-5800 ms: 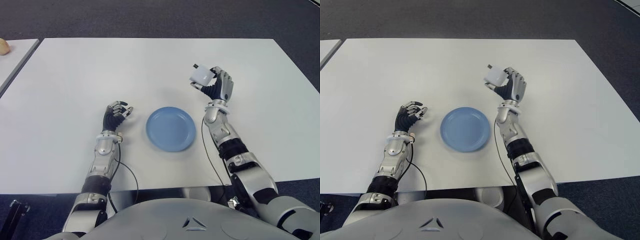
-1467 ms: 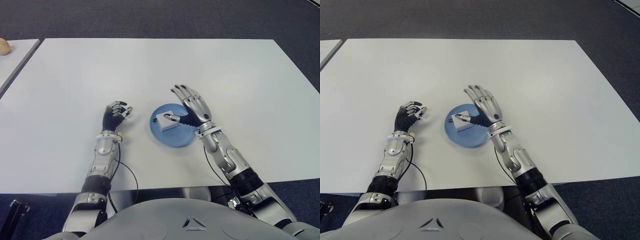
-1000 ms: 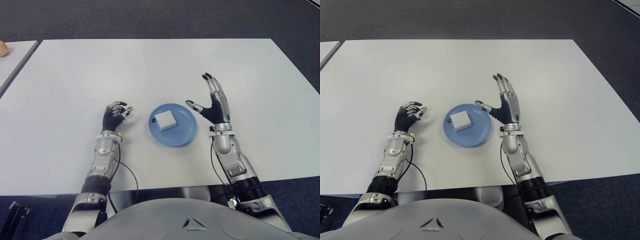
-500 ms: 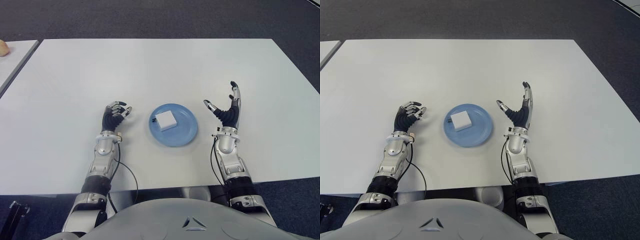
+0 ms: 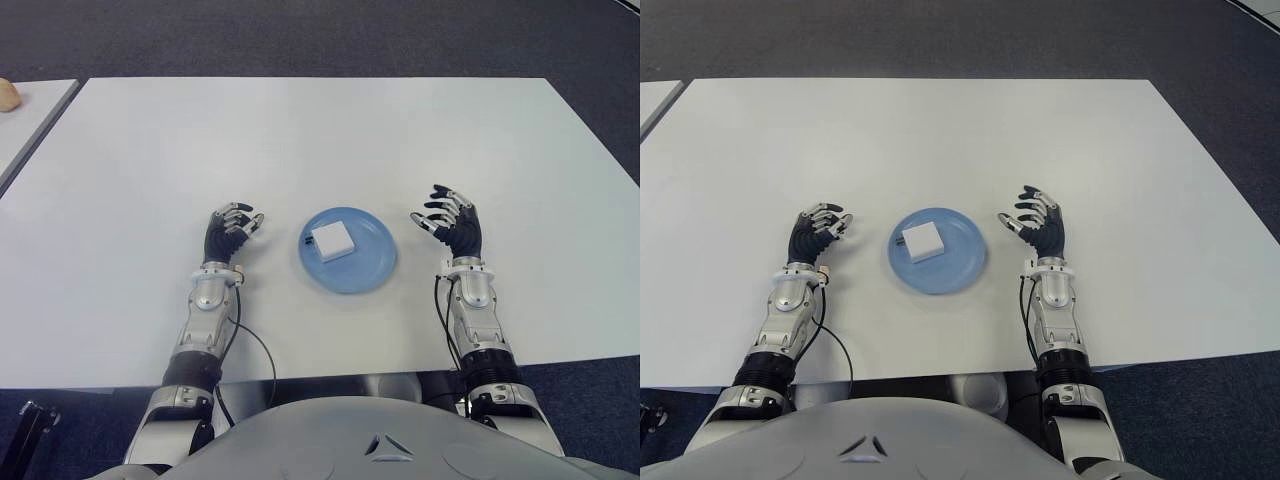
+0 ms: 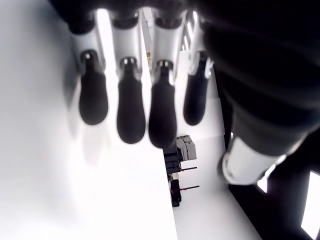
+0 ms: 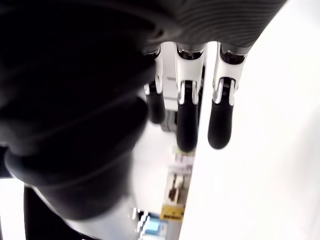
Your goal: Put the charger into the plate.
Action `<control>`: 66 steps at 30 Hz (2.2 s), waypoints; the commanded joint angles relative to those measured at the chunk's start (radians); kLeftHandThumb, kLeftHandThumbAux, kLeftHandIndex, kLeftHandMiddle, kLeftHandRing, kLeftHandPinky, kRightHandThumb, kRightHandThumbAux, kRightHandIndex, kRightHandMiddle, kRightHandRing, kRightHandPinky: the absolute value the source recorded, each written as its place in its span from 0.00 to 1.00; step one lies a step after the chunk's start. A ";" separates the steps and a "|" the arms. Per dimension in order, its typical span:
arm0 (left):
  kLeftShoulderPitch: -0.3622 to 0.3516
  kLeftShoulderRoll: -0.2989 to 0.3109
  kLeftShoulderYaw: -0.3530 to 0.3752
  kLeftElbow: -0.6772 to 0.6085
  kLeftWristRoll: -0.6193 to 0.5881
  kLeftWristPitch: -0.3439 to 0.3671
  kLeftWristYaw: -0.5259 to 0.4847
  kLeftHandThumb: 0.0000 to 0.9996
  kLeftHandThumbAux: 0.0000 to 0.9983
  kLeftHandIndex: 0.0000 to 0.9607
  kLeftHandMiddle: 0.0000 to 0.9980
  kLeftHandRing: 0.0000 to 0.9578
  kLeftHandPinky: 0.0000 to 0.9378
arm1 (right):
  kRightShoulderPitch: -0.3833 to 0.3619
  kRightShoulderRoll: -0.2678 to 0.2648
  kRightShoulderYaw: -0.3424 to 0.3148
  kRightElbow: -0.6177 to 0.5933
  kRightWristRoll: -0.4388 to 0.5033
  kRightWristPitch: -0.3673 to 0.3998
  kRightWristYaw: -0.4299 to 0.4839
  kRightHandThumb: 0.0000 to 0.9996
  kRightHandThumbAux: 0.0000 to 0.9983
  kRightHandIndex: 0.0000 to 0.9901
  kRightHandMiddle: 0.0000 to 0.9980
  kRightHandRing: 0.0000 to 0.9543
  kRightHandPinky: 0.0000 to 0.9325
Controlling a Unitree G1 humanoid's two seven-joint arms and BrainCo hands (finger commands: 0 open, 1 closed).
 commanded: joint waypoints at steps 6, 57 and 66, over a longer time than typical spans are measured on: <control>0.009 -0.004 0.002 0.005 -0.005 0.021 -0.008 0.71 0.72 0.45 0.65 0.67 0.67 | -0.011 0.026 -0.006 0.058 0.000 -0.006 0.015 0.70 0.73 0.44 0.66 0.70 0.73; 0.018 -0.003 -0.002 -0.022 -0.006 0.044 -0.018 0.71 0.72 0.45 0.64 0.66 0.66 | 0.044 0.046 0.018 -0.009 -0.003 0.273 0.076 0.70 0.73 0.44 0.78 0.80 0.81; 0.020 -0.005 -0.002 -0.028 -0.002 0.052 -0.013 0.71 0.72 0.45 0.65 0.67 0.67 | 0.053 0.050 0.018 -0.018 -0.003 0.270 0.073 0.70 0.73 0.44 0.77 0.79 0.80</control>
